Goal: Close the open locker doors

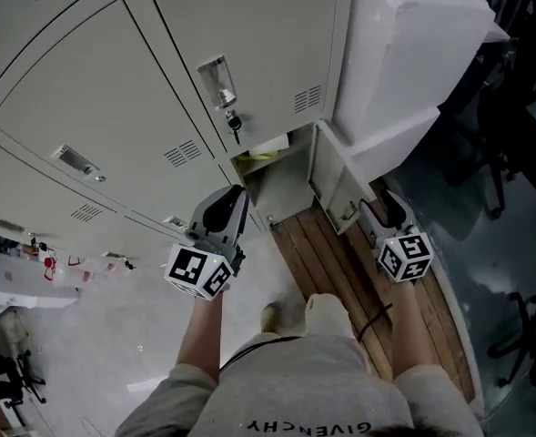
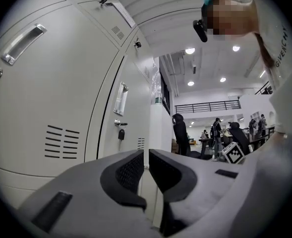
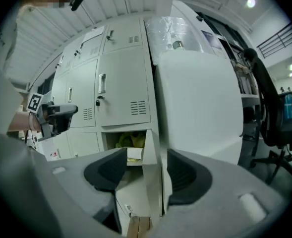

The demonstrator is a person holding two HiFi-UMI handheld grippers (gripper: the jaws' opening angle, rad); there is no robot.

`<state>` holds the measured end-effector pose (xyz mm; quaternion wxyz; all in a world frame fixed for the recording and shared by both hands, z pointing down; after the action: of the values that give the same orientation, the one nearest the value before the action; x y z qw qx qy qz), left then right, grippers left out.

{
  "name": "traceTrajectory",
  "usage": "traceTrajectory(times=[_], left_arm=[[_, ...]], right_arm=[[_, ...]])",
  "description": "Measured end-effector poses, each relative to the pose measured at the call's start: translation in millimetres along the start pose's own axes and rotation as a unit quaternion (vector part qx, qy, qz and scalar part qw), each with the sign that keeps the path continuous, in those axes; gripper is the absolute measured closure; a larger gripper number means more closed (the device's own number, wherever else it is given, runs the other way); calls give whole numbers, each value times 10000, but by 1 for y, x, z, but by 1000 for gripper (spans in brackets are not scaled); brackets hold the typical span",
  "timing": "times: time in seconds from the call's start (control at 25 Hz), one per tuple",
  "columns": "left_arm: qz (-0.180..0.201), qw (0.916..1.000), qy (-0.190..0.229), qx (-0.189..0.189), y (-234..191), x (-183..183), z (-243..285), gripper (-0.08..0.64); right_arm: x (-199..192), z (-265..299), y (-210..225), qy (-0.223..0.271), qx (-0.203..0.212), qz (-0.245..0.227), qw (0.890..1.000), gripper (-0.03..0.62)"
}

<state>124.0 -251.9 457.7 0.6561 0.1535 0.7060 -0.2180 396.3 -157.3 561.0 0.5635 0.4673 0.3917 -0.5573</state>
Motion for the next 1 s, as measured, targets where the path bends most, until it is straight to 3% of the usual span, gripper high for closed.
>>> traceTrajectory(times=[0.16, 0.64, 1.0], left_arm=[[-34, 9997, -204, -122, -7, -17, -12, 531], [-114, 9994, -289, -152, -48, -62, -38, 531], [-178, 9996, -232, 6, -76, -68, -59, 531]], right_arm=[[-12, 5, -1, -141, -204, -30, 9997, 353], [-22, 8, -28, -115, -480, -49, 9988, 353], [-26, 17, -86, -121, -161, -125, 9997, 353]])
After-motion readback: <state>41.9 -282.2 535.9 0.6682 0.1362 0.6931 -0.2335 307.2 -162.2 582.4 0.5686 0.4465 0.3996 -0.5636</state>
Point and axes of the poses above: the fingertips, and each gripper's own axes: z forward along the fingers, y to its right, x out of its top, the point moved 2 cm from there along -z, backward along the fingers, and after that the axes turned 2 degrees about -y, right-handed, at the moved point
